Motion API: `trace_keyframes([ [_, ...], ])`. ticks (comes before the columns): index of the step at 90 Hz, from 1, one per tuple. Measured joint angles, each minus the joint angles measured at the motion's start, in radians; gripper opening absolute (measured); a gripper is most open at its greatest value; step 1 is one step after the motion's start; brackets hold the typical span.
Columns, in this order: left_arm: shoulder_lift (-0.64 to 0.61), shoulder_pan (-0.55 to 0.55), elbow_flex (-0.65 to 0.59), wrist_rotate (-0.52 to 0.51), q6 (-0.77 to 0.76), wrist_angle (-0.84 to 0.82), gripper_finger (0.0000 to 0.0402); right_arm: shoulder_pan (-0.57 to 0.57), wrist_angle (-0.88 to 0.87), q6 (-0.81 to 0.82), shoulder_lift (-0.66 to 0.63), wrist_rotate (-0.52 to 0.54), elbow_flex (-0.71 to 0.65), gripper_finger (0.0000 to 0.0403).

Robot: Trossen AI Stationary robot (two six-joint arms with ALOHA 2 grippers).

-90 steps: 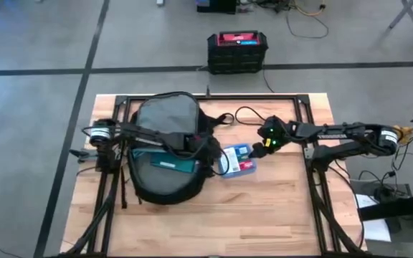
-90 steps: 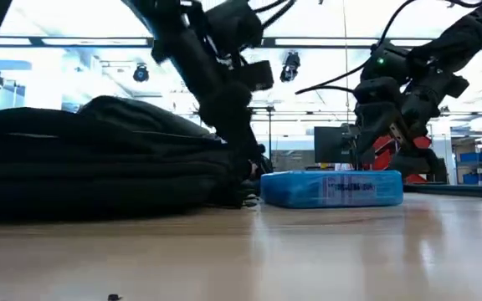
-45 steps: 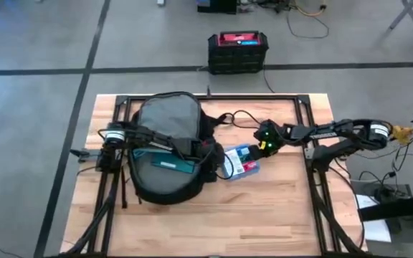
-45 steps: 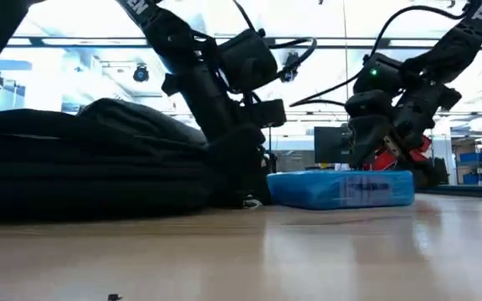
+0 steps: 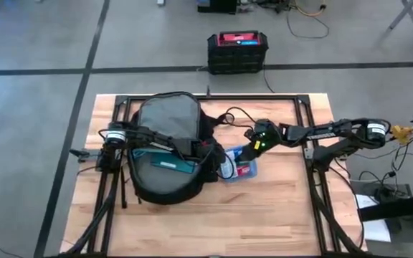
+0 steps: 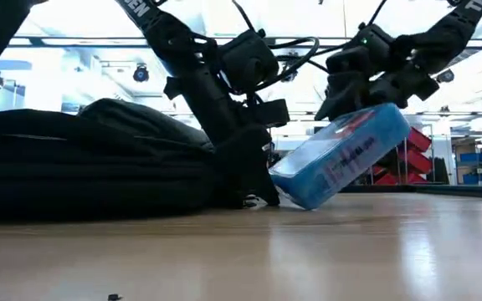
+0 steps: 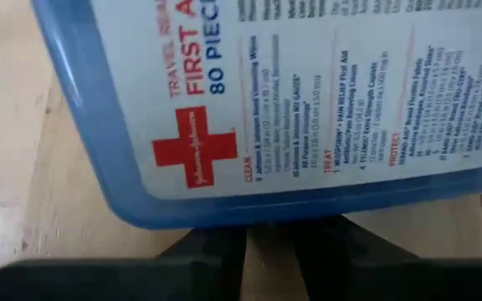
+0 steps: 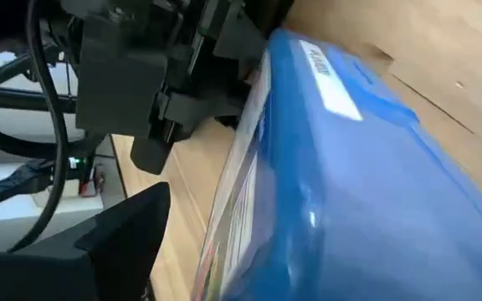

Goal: Unpack backpack
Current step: Put the blue first aid kit into the black backpack

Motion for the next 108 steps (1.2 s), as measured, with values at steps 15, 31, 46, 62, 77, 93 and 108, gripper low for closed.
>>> trace_keyframes([
  [15,-0.051,-0.001,-0.002,-0.081,0.031,-0.019,0.0079,0.000,0.003,-0.012,0.009,0.022,-0.002,0.0262],
  [31,-0.123,0.005,0.006,-0.112,0.060,-0.064,0.0079,0.000,0.009,-0.082,-0.014,0.008,-0.001,0.0128],
  [46,-0.199,0.006,0.021,-0.192,0.070,-0.169,0.0079,0.000,0.009,-0.194,-0.083,0.019,0.008,0.0127],
  [62,-0.349,0.004,0.088,-0.263,0.026,-0.455,0.0079,0.000,-0.045,-0.321,-0.195,0.019,0.034,0.0127],
  [77,-0.499,-0.004,0.092,-0.292,-0.042,-0.781,0.0083,0.002,-0.161,-0.427,-0.301,0.061,0.041,0.0127],
  [93,-0.603,-0.045,0.057,-0.367,-0.069,-1.009,0.0115,0.002,-0.274,-0.521,-0.387,0.147,0.040,0.0127],
  [108,-0.661,-0.106,0.048,-0.345,-0.071,-1.012,0.0160,0.002,-0.301,-0.567,-0.417,0.150,0.040,0.0127],
])
